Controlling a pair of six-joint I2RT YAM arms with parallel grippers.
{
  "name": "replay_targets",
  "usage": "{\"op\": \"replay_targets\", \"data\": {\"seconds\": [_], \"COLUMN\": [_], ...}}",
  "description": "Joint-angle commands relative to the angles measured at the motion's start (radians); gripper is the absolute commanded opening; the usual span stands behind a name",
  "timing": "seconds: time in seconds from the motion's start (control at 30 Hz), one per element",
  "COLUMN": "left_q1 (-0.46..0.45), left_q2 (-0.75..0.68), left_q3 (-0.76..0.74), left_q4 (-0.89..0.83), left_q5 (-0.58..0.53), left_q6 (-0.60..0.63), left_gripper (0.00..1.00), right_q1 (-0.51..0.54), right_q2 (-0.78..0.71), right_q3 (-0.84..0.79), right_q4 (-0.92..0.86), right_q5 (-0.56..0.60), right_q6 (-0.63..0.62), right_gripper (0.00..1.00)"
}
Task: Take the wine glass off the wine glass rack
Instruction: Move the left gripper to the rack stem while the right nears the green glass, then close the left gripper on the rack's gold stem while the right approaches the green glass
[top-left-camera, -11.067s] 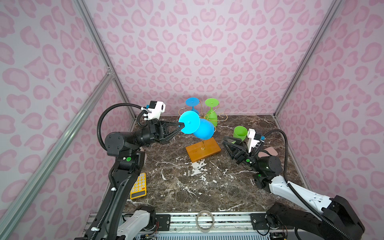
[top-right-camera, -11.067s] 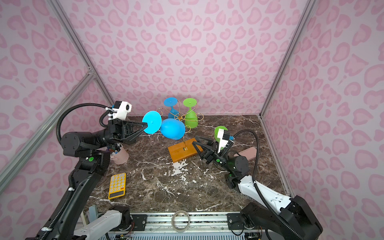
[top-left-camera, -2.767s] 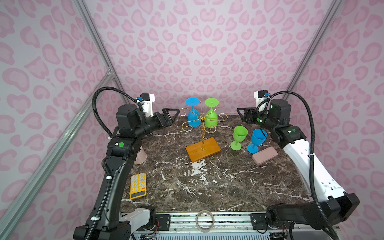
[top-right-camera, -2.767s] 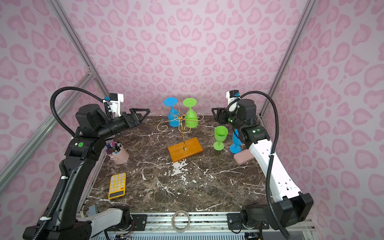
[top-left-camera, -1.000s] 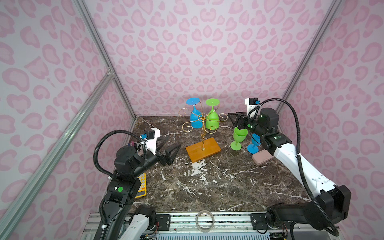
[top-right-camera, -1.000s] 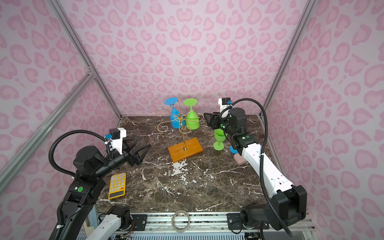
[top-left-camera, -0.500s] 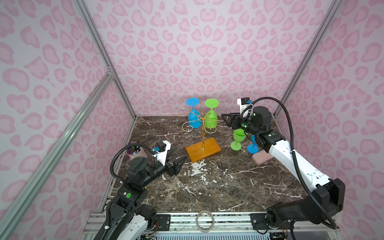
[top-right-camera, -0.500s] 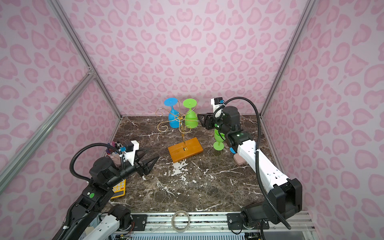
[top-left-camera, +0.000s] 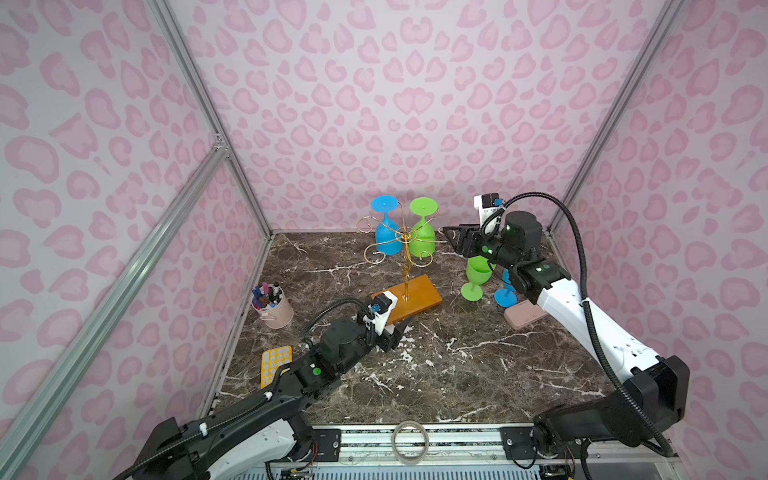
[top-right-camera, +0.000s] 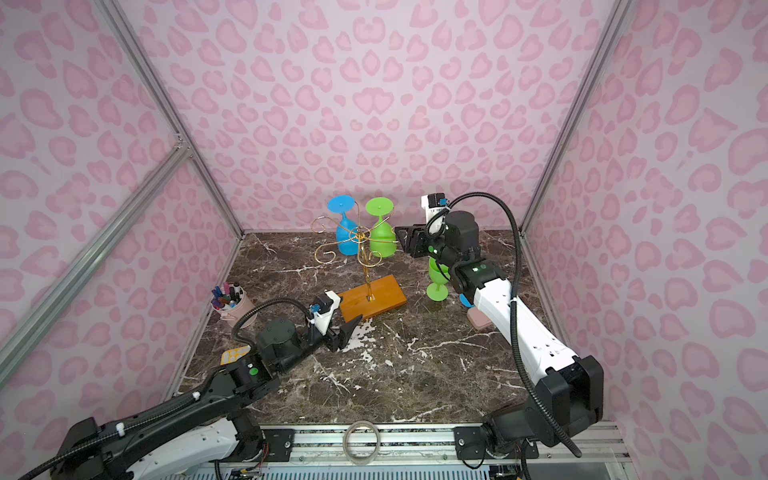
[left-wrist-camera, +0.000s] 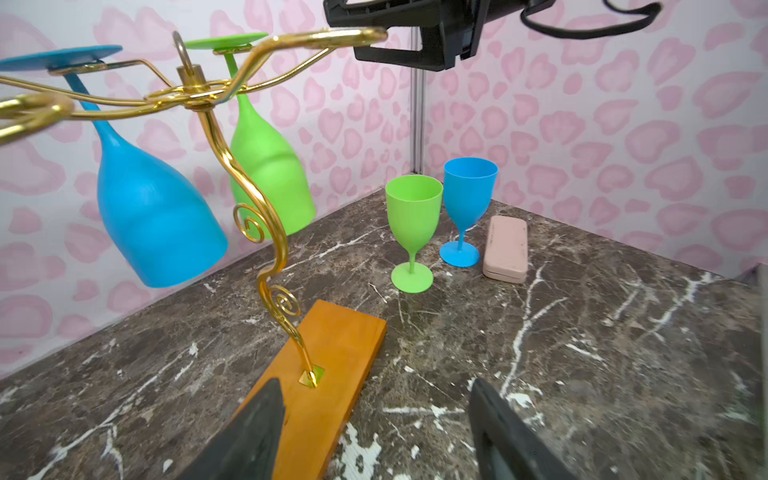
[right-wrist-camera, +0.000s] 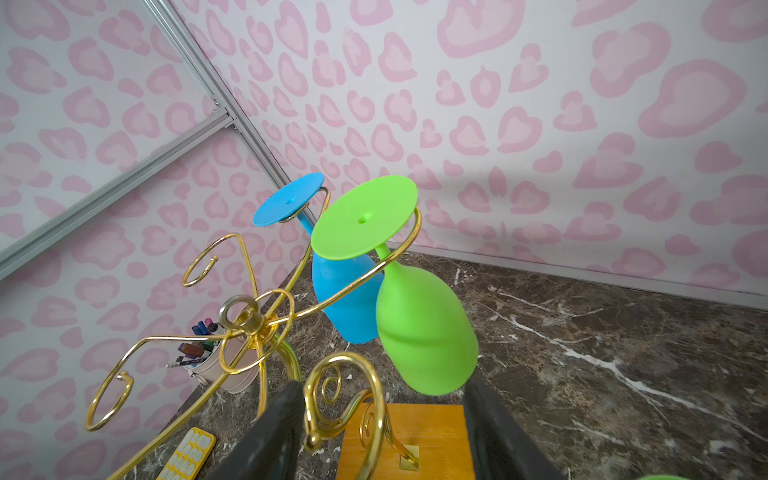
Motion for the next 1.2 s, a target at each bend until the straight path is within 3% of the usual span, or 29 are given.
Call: {"op": "replay_targets", "data": {"seconds": [0.0, 0.3, 0.47, 1.17], "left_q1": [-0.004, 0.052, 0.066, 0.067], "left_q2": [0.091, 0.275, 0.354, 0.628], "left_q3": [0.003, 0.030, 0.072, 0.222], "left_q4": [0.298, 0.512, 0.537, 0.675], "left_q5": [-0.066, -0.048, -0.036, -0.256], "left_q6": [0.082, -0.010, -0.013, -0.055], "left_gripper": [0.72, 0.72, 0.71, 0.58], "right_q1": [0.001, 0.000, 0.000, -0.001], "right_q2": [0.002, -0.012, -0.012, -0.054], "right_q3": [0.004, 0.005, 0.010, 0.000], "right_q4": [-0.004, -0.015, -0.001, -0.001], "right_q5": [-0.018, -0.024, -0.039, -0.053], "right_q6": [-0.015, -0.037, -0.034, -0.023], "right_gripper": [0.63, 0.63, 0.63, 0.63]}}
